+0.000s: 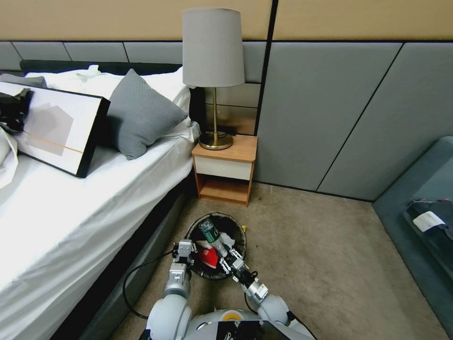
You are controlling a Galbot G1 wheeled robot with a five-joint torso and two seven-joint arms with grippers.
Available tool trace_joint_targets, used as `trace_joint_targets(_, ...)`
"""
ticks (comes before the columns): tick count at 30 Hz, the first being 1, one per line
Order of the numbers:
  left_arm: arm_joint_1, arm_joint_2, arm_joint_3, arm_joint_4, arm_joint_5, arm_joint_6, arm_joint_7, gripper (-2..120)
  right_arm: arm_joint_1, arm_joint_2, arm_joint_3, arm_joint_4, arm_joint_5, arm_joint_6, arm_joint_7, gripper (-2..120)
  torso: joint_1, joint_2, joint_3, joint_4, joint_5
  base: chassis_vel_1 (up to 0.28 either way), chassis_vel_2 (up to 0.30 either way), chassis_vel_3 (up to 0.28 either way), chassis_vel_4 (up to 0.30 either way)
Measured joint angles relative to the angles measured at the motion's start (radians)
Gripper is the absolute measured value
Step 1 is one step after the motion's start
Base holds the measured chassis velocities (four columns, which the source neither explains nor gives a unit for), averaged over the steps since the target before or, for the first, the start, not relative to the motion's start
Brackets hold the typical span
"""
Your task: Pick up the trash bin, then pick up the garbage from the floor and place it into the trash bin.
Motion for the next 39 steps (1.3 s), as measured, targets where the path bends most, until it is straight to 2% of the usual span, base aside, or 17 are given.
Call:
trace_joint_targets(1, 0.000, 0.000, 0.001, 0.000, 0.000, 0.000, 0.000, 2, -0.002, -0.002, 0.001, 0.002, 0.000, -0.001, 0.001, 46, 0.000, 0.000, 0.000, 0.0000, 0.0000, 0.000, 0.000, 0.000, 0.000)
trace_joint_targets(2, 0.000, 0.000, 0.001, 0.000, 0.000, 0.000, 0.000, 2, -0.002, -0.002, 0.001, 0.002, 0.000, -0.001, 0.001, 46, 0.000, 0.000, 0.000, 0.0000, 0.0000, 0.000, 0.000, 0.000, 0.000)
trace_joint_targets(5, 0.000, 0.002, 0.001, 0.000, 0.000, 0.001, 0.000, 2, -0.004, -0.005, 0.003, 0.007, -0.003, -0.003, 0.001, 59, 0.000, 0.000, 0.000, -0.0002, 0.0000, 0.000, 0.000, 0.000, 0.000)
trace_joint_targets(6, 0.000, 0.002, 0.001, 0.000, 0.000, 0.001, 0.000, 2, -0.004, -0.005, 0.003, 0.007, -0.003, -0.003, 0.001, 59, 0.000, 0.000, 0.000, -0.0002, 0.0000, 0.000, 0.000, 0.000, 0.000)
trace_joint_targets(8, 0.000, 0.003, 0.001, -0.001, 0.000, 0.001, 0.000, 2, -0.006, -0.006, 0.003, 0.011, -0.004, -0.003, 0.002, 68, 0.000, 0.000, 0.000, -0.0003, 0.0000, 0.000, 0.000, 0.000, 0.000)
trace_joint_targets(10, 0.000, 0.004, 0.001, -0.003, -0.001, 0.001, 0.000, 2, -0.010, -0.008, 0.003, 0.020, -0.005, -0.004, 0.002, 80, 0.000, 0.000, 0.000, -0.0004, 0.0002, 0.000, 0.000, 0.000, 0.000)
trace_joint_targets(14, -0.001, 0.004, 0.001, -0.003, -0.001, 0.002, 0.000, 2, -0.012, -0.008, 0.002, 0.027, -0.005, -0.004, 0.002, 86, 0.000, 0.000, 0.000, -0.0005, 0.0003, 0.000, 0.000, 0.000, 0.000)
trace_joint_targets(17, -0.001, 0.004, 0.000, -0.003, -0.001, 0.003, 0.001, 2, -0.016, -0.010, 0.005, 0.054, -0.011, -0.004, 0.002, 99, 0.000, 0.000, 0.000, -0.0002, 0.0002, 0.000, 0.000, 0.000, 0.000)
trace_joint_targets(28, -0.001, 0.004, -0.002, -0.004, -0.002, 0.004, 0.001, 2, -0.029, -0.016, 0.014, 0.107, -0.028, 0.008, 0.002, 100, 0.000, 0.000, 0.000, -0.0001, 0.0000, 0.000, 0.000, 0.000, 0.000)
trace_joint_targets(34, -0.008, 0.006, -0.010, 0.001, -0.009, 0.008, 0.001, 2, -0.063, -0.023, 0.048, 0.296, -0.059, 0.012, 0.038, 100, 0.000, 0.000, 0.000, 0.0000, -0.0001, 0.000, 0.000, 0.000, 0.000)
trace_joint_targets(36, -0.009, 0.006, -0.010, 0.002, -0.010, 0.009, 0.001, 2, -0.067, -0.022, 0.054, 0.316, -0.065, 0.012, 0.043, 100, 0.000, 0.000, 0.000, 0.0000, -0.0001, 0.000, 0.000, 0.000, 0.000)
trace_joint_targets(39, -0.014, 0.007, -0.012, 0.006, -0.014, 0.011, 0.001, 2, -0.097, -0.006, 0.098, 0.437, -0.102, 0.017, 0.090, 100, 0.000, 0.000, 0.000, 0.0000, 0.0000, 0.000, 0.000, 0.000, 0.000)
